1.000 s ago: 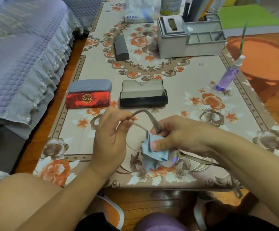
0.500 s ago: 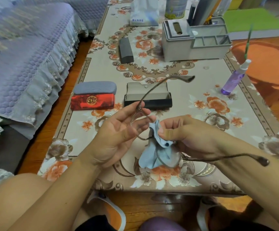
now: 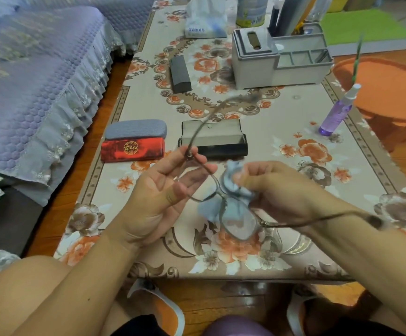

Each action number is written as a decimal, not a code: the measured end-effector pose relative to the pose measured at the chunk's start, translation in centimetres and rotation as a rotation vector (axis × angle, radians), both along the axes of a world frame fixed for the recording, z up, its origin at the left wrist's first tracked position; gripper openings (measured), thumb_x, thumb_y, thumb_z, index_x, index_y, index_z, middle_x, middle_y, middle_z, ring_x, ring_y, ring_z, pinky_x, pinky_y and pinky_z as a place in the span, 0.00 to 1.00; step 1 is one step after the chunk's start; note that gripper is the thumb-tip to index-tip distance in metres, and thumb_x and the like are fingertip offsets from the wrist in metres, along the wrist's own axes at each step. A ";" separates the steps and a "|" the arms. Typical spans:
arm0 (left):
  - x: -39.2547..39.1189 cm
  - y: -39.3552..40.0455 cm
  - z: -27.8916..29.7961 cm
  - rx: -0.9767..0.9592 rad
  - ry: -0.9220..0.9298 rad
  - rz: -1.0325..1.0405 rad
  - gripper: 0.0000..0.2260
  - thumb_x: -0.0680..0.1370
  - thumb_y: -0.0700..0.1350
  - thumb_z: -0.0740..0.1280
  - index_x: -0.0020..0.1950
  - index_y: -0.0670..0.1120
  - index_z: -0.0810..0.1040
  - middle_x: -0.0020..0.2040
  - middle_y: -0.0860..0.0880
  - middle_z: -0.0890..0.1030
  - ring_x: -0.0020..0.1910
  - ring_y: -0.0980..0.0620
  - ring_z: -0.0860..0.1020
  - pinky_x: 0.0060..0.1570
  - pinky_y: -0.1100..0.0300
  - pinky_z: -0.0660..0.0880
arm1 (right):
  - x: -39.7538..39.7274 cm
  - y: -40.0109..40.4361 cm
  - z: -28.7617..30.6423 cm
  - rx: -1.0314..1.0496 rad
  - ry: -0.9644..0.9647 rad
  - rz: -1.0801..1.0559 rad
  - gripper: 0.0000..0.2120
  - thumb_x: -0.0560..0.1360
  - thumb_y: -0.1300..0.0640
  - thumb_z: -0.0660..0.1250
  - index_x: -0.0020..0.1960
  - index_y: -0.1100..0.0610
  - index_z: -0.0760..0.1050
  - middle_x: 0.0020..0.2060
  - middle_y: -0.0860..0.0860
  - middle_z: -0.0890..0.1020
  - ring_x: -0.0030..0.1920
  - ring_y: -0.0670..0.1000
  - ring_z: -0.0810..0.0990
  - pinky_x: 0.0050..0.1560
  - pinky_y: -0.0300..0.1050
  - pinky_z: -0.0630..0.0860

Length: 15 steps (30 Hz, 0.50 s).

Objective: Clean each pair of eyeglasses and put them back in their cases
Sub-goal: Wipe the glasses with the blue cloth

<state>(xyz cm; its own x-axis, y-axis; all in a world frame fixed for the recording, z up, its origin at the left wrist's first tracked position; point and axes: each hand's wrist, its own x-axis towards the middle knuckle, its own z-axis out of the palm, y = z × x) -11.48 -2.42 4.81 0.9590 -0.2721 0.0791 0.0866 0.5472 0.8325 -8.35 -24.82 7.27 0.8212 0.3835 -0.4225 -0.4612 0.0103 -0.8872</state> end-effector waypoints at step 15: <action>1.1 1.8 -0.5 -0.129 -0.062 -0.204 0.27 0.75 0.37 0.74 0.73 0.44 0.72 0.69 0.41 0.78 0.72 0.40 0.73 0.73 0.47 0.67 | 2.4 -4.4 1.9 0.202 0.195 0.094 0.10 0.75 0.58 0.65 0.51 0.60 0.83 0.50 0.59 0.83 0.53 0.59 0.84 0.59 0.58 0.81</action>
<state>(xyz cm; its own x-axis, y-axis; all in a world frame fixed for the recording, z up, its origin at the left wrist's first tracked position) -10.34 -0.64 4.27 0.8774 -0.4437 0.1823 0.1575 0.6256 0.7641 -5.94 -29.20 9.21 0.6888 0.5463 -0.4766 -0.6304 0.1267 -0.7659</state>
